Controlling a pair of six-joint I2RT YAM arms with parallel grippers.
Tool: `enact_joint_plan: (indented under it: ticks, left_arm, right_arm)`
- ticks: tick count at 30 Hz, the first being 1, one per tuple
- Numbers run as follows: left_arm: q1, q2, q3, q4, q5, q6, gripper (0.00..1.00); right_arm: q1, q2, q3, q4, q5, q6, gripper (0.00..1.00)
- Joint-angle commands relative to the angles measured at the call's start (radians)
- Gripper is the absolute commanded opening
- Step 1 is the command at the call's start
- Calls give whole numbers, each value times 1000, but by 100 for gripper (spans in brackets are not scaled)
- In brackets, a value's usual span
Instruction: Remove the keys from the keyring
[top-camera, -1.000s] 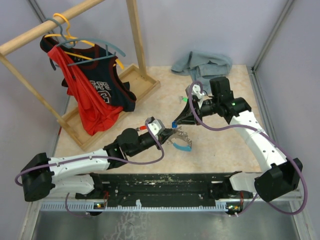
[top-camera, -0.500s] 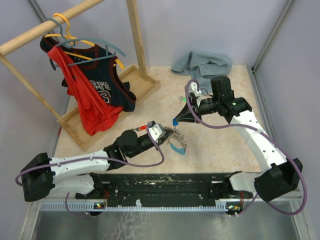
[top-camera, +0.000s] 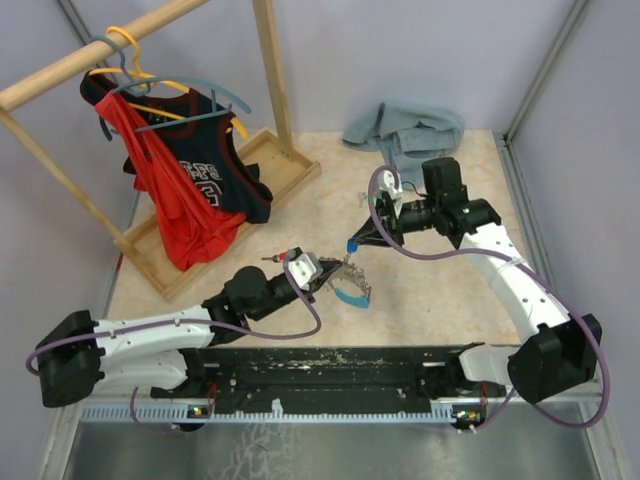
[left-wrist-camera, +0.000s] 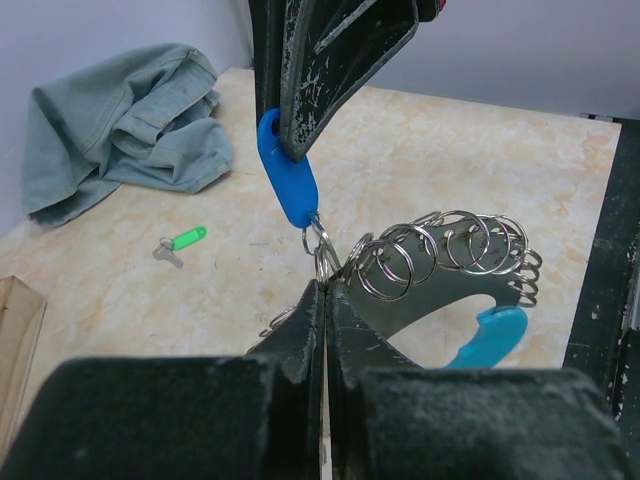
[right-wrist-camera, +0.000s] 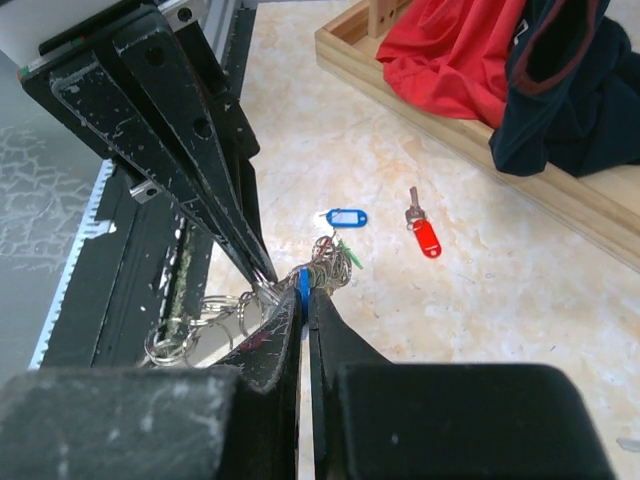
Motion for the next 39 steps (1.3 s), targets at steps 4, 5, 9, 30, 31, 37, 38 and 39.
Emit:
enact_joint_plan:
  ticks: [4,5,9,30,31,37,38,39]
  left_arm:
    - [-9,-40,-20,95,5,11,0]
    - [-9,-41,-23,98,5,11,0]
    - [-9,-43,-39,121,0,12,0]
    - [-10,125,-158,575,-12,55,0]
    - [-10,133,-161,595,-14,52,7]
    - [-10,96,-174,590,-21,31,31]
    - [-8,84,-176,579,-22,30,32]
    - [-8,72,-178,567,-22,32,32]
  right_arm:
    - [-18,11,-62,143,-54,-19,0]
    - [-18,13,-67,149,-60,-17,0]
    - [-19,10,-53,147,-65,-1,0]
    - [-7,10,228,-125,-139,-66,0]
    - [-6,11,234,-131,-140,-70,0]
    - [-4,12,244,-162,-140,-101,0]
    - [-4,13,245,-169,-144,-110,0]
    - [-4,12,246,-176,-146,-116,0]
